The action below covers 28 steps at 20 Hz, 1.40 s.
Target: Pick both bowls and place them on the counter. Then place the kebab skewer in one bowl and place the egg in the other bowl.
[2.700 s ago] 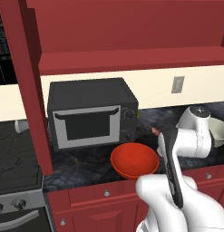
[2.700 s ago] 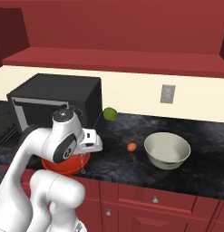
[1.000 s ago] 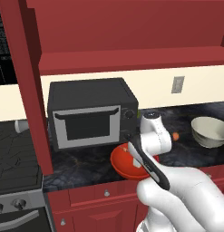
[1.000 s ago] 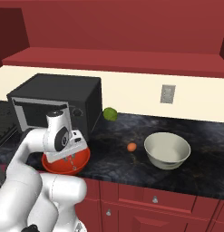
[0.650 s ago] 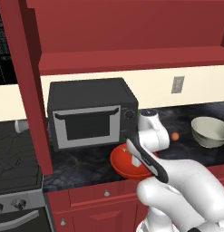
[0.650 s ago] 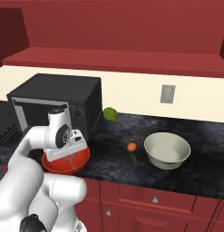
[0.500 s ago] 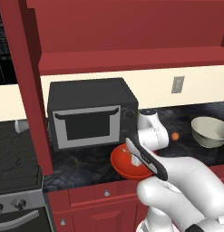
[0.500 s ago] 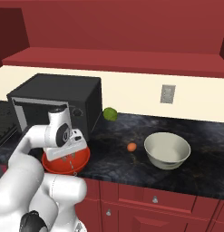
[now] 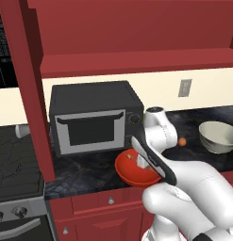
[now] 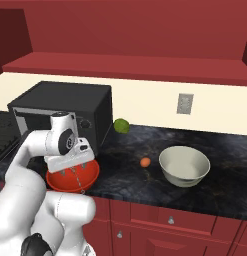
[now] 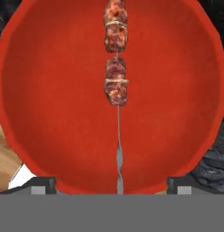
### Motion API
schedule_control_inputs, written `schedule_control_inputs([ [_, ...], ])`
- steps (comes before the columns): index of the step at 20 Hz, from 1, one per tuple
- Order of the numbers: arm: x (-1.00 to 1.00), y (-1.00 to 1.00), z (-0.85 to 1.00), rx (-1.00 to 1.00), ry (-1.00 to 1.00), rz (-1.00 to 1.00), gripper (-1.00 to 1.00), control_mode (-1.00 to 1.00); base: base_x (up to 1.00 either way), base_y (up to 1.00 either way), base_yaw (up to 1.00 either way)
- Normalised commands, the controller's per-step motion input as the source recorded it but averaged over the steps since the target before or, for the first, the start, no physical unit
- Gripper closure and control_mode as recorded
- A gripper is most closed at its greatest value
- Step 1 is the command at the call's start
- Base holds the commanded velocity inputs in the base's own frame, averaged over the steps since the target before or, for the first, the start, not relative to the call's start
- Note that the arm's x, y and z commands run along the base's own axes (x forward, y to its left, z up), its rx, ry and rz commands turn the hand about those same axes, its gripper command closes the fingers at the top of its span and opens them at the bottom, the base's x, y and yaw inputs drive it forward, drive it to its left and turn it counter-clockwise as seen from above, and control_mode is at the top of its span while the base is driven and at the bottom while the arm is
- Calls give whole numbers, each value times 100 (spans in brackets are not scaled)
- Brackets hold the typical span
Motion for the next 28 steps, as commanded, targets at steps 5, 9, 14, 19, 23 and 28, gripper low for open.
schedule_control_inputs([
  [5,-27,-38,48,0,-3,-14,-100,-100,0,0,0],
  [9,-40,-53,39,1,-8,-23,-100,-100,0,0,0],
  [14,-49,-56,10,9,-15,-28,-100,-100,0,0,0],
  [19,-13,-47,5,15,-19,-28,-100,-100,0,0,0],
  [23,14,-24,4,14,-13,-40,-100,-100,0,0,0],
  [28,31,-13,29,13,-5,-40,-100,-100,0,0,0],
])
